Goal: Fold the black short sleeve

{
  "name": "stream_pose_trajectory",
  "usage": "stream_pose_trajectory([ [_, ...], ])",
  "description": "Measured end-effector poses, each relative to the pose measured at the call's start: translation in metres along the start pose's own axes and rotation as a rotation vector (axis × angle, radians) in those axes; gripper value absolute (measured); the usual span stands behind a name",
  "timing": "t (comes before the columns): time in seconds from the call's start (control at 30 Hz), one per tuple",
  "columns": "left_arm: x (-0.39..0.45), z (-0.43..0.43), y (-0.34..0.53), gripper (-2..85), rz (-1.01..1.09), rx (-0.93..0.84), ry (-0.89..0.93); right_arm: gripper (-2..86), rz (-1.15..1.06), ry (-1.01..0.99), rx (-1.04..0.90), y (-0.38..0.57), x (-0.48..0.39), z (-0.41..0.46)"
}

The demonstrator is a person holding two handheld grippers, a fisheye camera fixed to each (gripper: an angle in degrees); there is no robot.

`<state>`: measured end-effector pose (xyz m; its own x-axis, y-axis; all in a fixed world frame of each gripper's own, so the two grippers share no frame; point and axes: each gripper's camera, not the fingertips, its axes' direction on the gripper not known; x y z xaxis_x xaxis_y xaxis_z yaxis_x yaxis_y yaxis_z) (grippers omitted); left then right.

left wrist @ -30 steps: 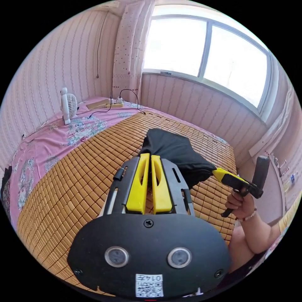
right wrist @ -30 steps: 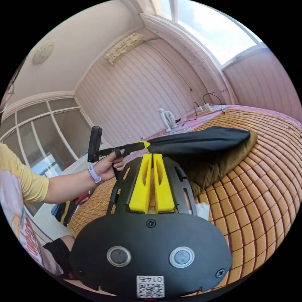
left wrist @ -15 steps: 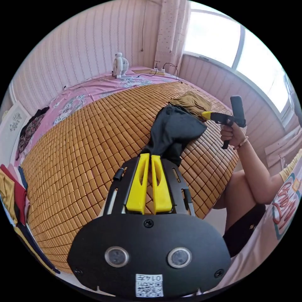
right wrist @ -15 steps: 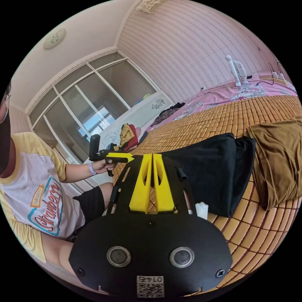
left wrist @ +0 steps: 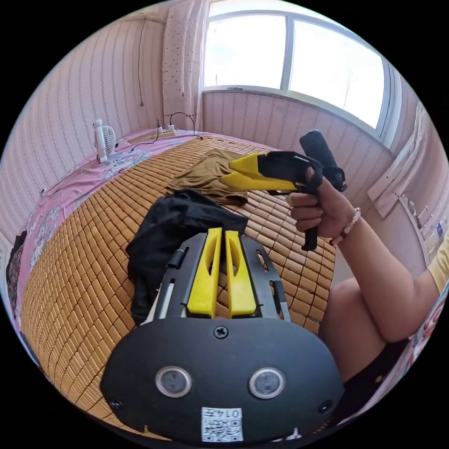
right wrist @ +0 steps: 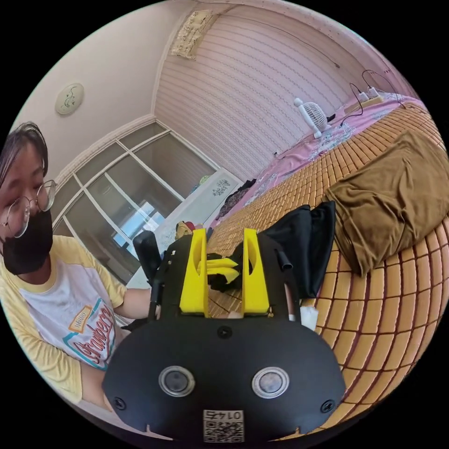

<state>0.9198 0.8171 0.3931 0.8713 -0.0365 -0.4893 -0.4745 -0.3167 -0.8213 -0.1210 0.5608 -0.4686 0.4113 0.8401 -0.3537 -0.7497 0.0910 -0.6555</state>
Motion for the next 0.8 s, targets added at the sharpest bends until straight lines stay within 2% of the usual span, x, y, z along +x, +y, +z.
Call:
stream_pose_trajectory([
  [0.07, 0.008, 0.006, 0.017, -0.9, -0.023, -0.016, 0.037, 13.3, 0.073, 0.095, -0.115, -0.01, 0.011, 0.014],
  [0.2, 0.018, -0.002, 0.038, -0.9, 0.003, -0.018, 0.052, 13.5, 0.145, 0.163, -0.229, -0.025, 0.023, 0.035],
  [0.33, 0.017, -0.012, 0.064, -0.8, -0.01, -0.038, 0.035, 13.6, 0.121, 0.255, -0.374, -0.042, 0.016, 0.058],
  [0.43, 0.011, -0.015, 0.086, -0.5, -0.057, -0.047, 0.099, 11.7, 0.069, 0.376, -0.398, -0.055, 0.006, 0.057],
  [0.53, 0.002, -0.037, 0.109, 0.0, -0.104, -0.004, 0.15, 8.5, 0.031, 0.412, -0.471, -0.065, 0.001, 0.059],
  [0.7, -0.029, -0.118, 0.154, 2.8, -0.1, 0.055, 0.035, 3.7, 0.003, 0.4, -0.481, -0.084, -0.005, 0.034],
  [0.8, -0.066, -0.156, 0.201, 5.8, -0.129, 0.011, -0.078, 2.3, -0.011, 0.312, -0.365, -0.101, -0.015, -0.003],
])
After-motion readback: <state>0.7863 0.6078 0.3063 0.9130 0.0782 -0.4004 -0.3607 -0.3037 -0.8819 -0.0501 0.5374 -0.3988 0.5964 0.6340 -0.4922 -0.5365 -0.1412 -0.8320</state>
